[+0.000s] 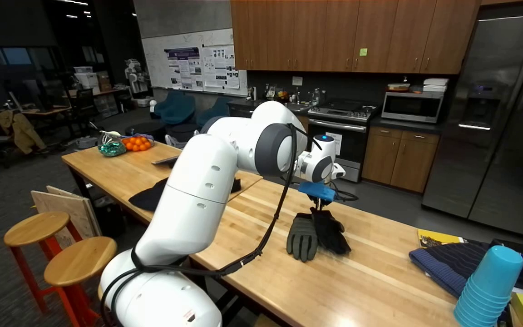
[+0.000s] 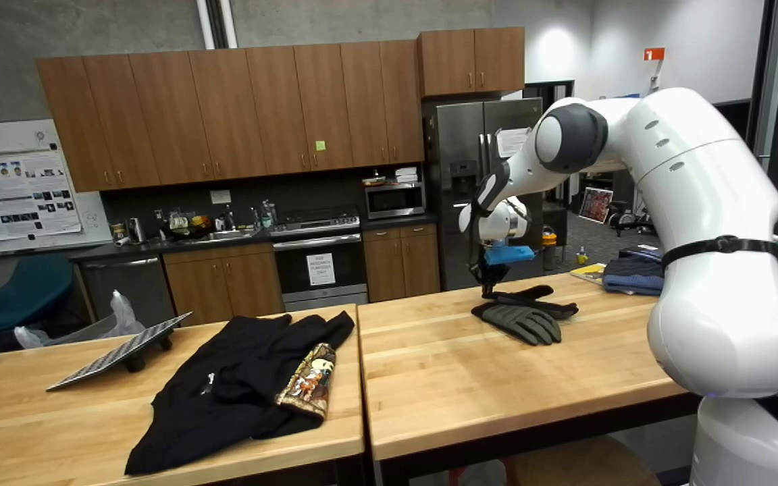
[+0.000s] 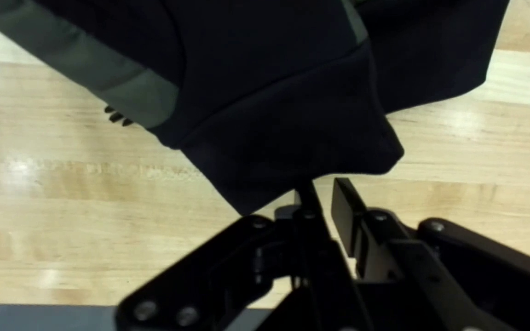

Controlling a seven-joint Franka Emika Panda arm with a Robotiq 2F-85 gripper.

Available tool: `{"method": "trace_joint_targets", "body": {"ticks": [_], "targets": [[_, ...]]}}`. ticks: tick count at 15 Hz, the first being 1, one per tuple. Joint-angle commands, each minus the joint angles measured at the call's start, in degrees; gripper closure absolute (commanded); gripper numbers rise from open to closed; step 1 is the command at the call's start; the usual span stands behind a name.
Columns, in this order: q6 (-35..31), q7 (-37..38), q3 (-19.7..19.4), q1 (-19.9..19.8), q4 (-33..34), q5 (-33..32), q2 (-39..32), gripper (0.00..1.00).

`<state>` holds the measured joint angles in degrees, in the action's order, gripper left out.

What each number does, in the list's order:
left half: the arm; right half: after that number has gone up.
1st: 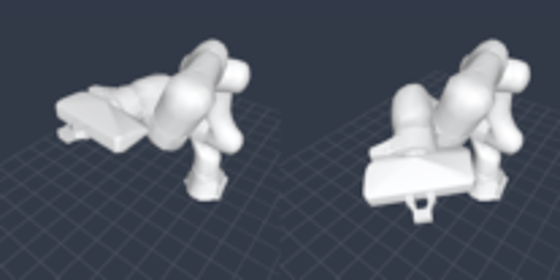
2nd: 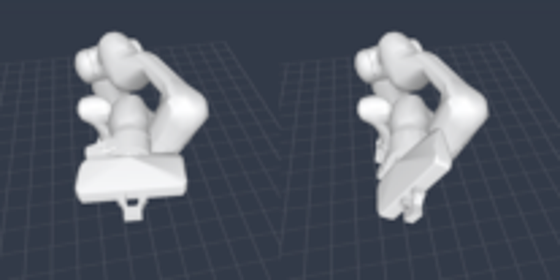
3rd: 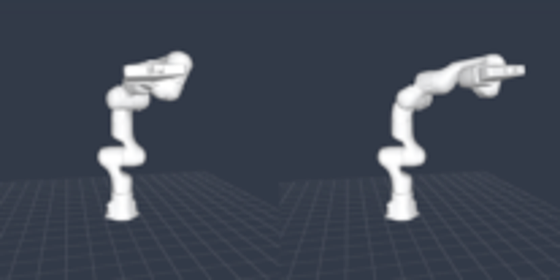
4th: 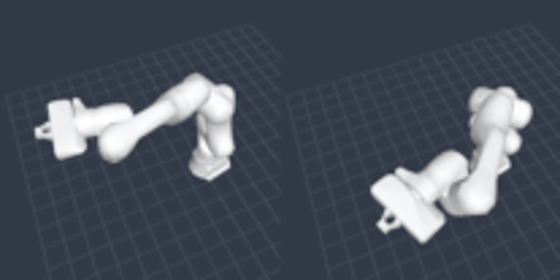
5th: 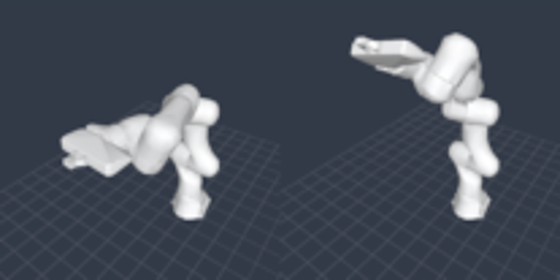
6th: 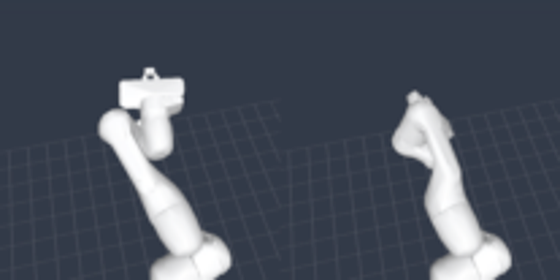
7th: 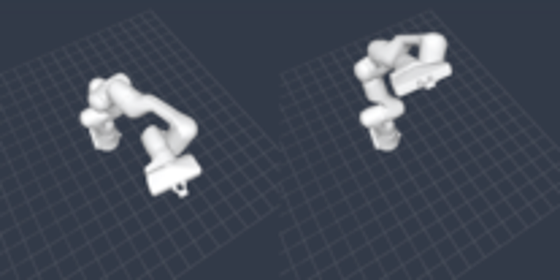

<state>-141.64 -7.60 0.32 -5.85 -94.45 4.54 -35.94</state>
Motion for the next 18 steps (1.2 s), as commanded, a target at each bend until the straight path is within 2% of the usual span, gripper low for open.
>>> {"method": "trace_joint_targets", "body": {"ticks": [1, 2, 3, 4, 6, 12, 18], "targets": [[0.1, 0.3, 0.1, -0.1, 0.2, -0.2, 0.0, 0.76], [0.1, 0.4, 0.1, -0.1, 0.2, -0.2, 0.0, 0.73], [0.1, 0.4, 0.1, -0.1, 0.2, -0.2, 0.0, 0.48], [-0.4, -0.2, 0.3, -0.2, -0.5, -0.2, 0.5, 0.48], [-1.7, -1.2, 0.7, -0.3, -2.5, -0.2, 2.2, 0.39], [0.3, -9.5, 2.8, -1.1, -5.9, -1.0, 6.2, 0.0], [8.1, -12.5, 0.8, 0.3, -6.8, -6.0, 8.6, 0.0]]}}
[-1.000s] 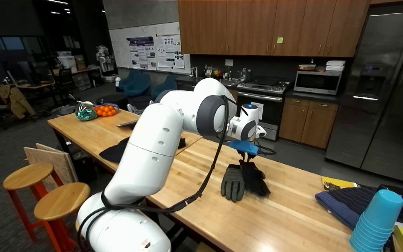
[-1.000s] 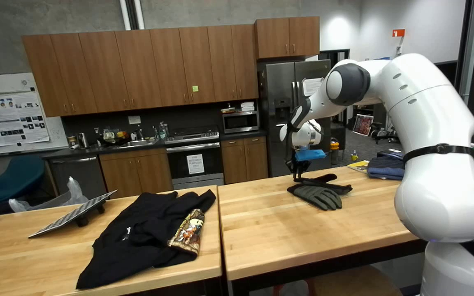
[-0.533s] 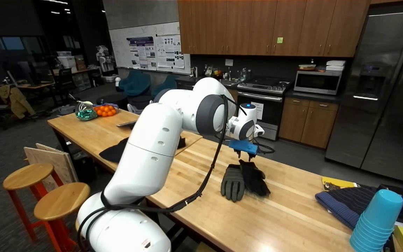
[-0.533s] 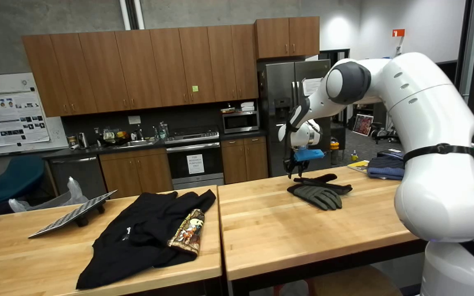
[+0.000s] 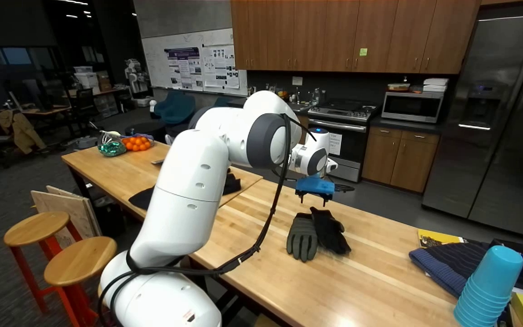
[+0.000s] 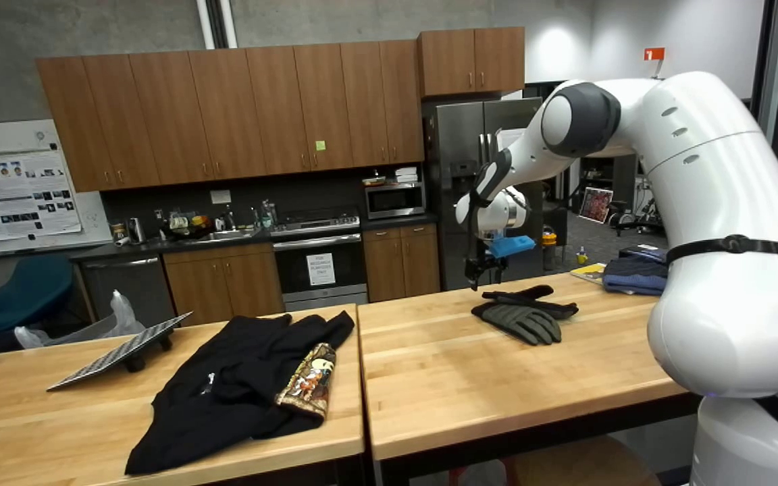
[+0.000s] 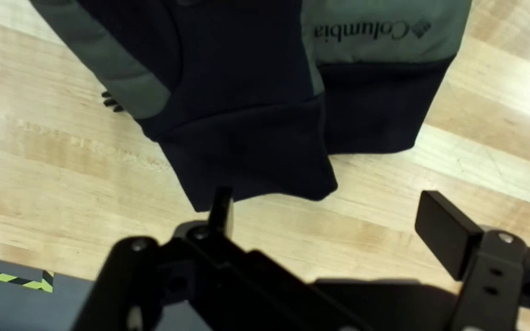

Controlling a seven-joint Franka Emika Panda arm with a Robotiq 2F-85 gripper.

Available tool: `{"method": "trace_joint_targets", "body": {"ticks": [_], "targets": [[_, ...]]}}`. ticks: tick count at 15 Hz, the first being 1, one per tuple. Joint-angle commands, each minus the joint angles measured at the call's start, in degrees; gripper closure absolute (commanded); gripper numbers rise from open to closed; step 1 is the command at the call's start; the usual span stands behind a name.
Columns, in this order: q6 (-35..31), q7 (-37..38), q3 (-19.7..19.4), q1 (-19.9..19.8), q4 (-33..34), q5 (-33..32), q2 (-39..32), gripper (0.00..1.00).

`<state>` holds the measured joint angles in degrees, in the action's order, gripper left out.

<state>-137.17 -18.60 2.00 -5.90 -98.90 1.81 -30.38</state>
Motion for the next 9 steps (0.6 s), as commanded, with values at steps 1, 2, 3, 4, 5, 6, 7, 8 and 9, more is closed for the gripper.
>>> {"method": "trace_joint_targets", "body": {"ticks": [1, 2, 3, 4, 5, 6, 7, 8, 9], "targets": [[5.0, -1.7, -1.0, 0.4, -2.2, -4.5, 3.1, 0.0], [6.2, -1.6, -1.1, 0.5, -2.0, -5.5, 3.1, 0.0], [6.9, -2.0, -1.1, 0.4, -1.9, -6.2, 3.1, 0.0], [7.2, -2.4, -1.1, 0.4, -1.8, -6.9, 3.0, 0.0], [7.2, -2.2, -1.4, 0.6, -1.7, -7.8, 2.8, 0.0], [7.2, -2.5, -1.3, 0.5, -1.6, -8.3, 2.6, 0.0], [6.7, -2.8, -1.2, 0.4, -1.5, -8.6, 2.4, 0.0], [6.6, -3.0, -1.1, 0.4, -1.2, -8.8, 2.2, 0.0], [6.1, -3.0, -1.2, 0.4, -1.0, -8.9, 1.8, 0.0]]}}
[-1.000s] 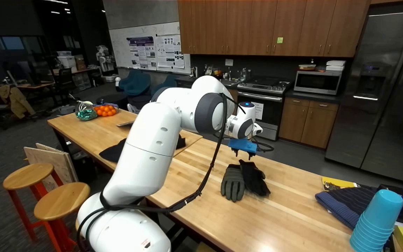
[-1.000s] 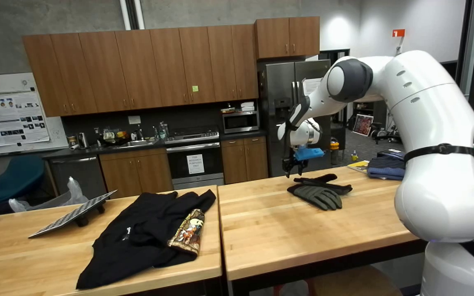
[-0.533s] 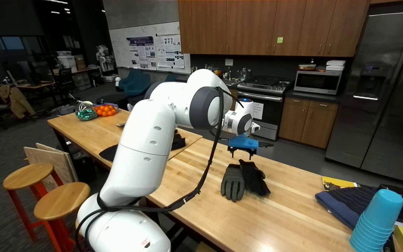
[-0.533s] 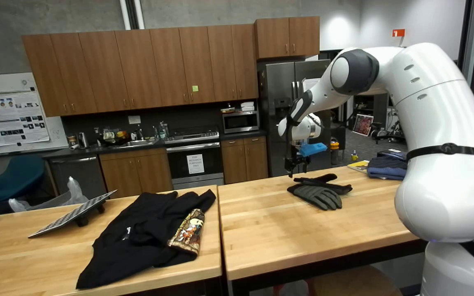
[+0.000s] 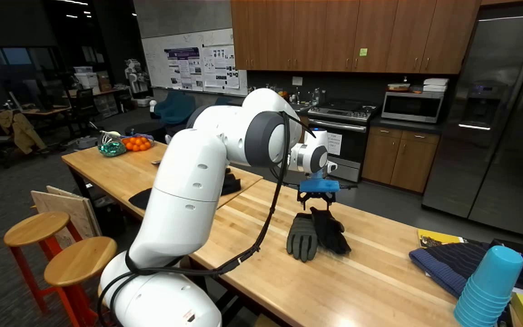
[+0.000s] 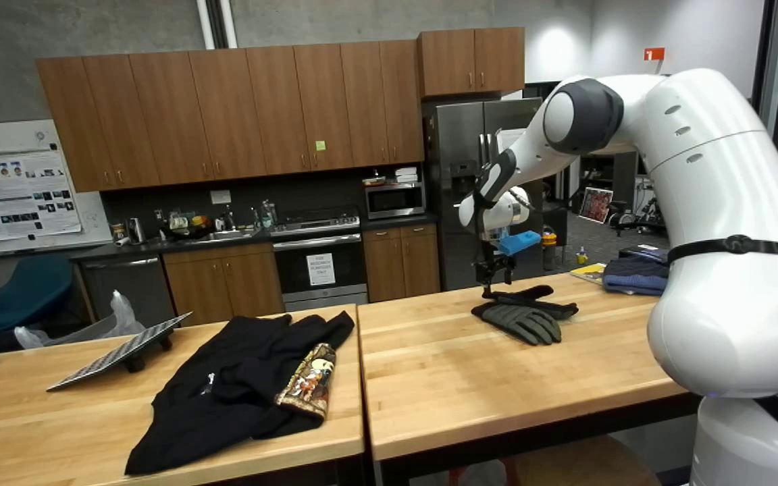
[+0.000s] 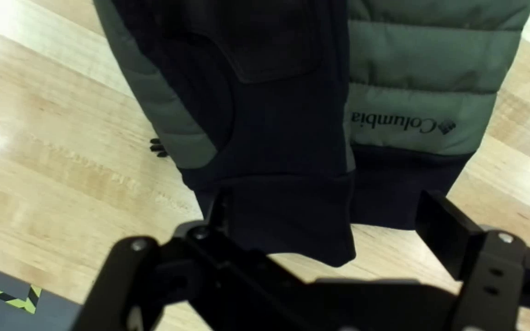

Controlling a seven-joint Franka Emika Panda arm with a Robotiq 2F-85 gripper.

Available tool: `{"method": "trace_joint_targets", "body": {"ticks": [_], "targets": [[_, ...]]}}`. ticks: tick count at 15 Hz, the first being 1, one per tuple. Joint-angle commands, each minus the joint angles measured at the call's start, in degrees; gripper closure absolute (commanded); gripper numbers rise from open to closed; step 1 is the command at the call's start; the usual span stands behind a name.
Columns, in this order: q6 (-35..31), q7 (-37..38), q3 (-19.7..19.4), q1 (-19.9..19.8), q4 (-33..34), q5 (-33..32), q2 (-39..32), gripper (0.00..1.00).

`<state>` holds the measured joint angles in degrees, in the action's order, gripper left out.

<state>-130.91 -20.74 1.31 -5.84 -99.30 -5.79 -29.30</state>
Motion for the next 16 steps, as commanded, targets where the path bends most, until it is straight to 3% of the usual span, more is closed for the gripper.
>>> {"method": "trace_joint_targets", "body": {"ticks": [1, 7, 16], "targets": [[0.0, -0.9, -0.1, 0.1, 0.0, -0.4, 0.3, 0.0], [0.3, 0.0, 0.5, 0.2, 2.7, 1.2, -2.7, 0.0], [-6.7, 0.5, 0.5, 0.7, 4.9, 0.5, -5.5, 0.0]]}}
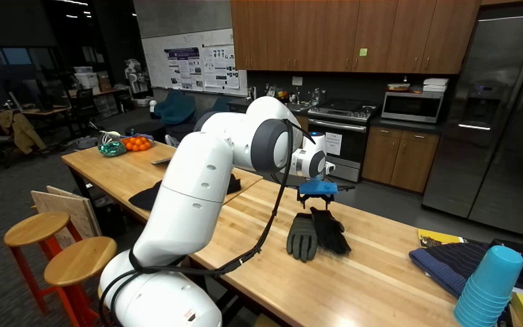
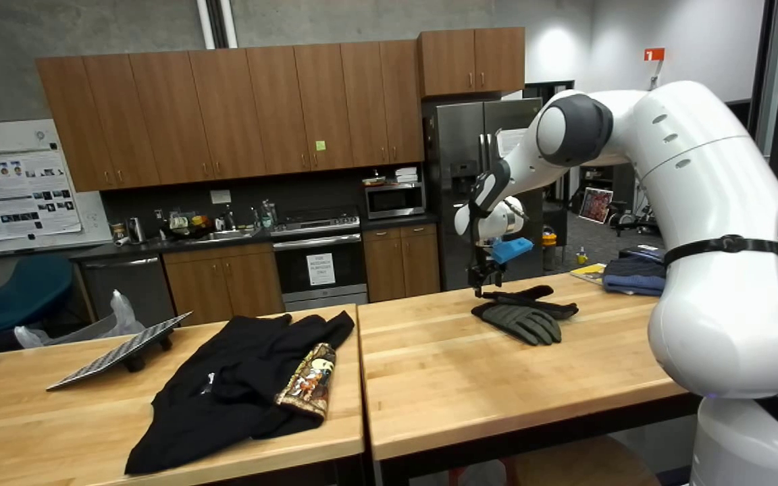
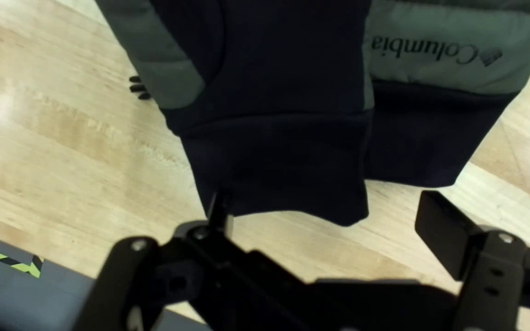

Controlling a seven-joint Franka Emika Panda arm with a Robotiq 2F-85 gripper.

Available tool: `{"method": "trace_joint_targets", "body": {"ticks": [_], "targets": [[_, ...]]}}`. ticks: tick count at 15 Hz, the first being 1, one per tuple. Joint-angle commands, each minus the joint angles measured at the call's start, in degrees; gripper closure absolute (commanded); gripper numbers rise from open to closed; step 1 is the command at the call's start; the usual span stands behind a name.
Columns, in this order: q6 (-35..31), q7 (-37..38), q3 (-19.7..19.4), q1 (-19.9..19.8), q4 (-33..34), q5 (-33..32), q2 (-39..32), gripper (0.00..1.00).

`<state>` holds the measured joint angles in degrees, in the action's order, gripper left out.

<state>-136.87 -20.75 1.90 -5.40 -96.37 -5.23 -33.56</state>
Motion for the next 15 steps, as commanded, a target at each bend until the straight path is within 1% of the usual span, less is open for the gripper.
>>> {"method": "trace_joint_targets", "body": {"ticks": [1, 3, 10, 11, 12, 15], "targets": [[-0.6, 0.7, -0.1, 0.5, 2.4, -0.2, -1.6, 0.0], [-0.2, 0.7, 0.0, 0.6, 3.3, -0.2, -2.2, 0.0], [4.6, 1.5, 0.2, 1.0, 5.8, 0.4, -4.0, 0.0], [4.8, 1.8, 0.0, 1.2, 5.8, 0.1, -4.1, 0.25], [5.0, 1.8, 0.1, 1.2, 6.0, 0.2, -4.1, 0.26], [5.4, 1.6, 0.2, 1.0, 6.2, 0.4, -4.2, 0.46]]}}
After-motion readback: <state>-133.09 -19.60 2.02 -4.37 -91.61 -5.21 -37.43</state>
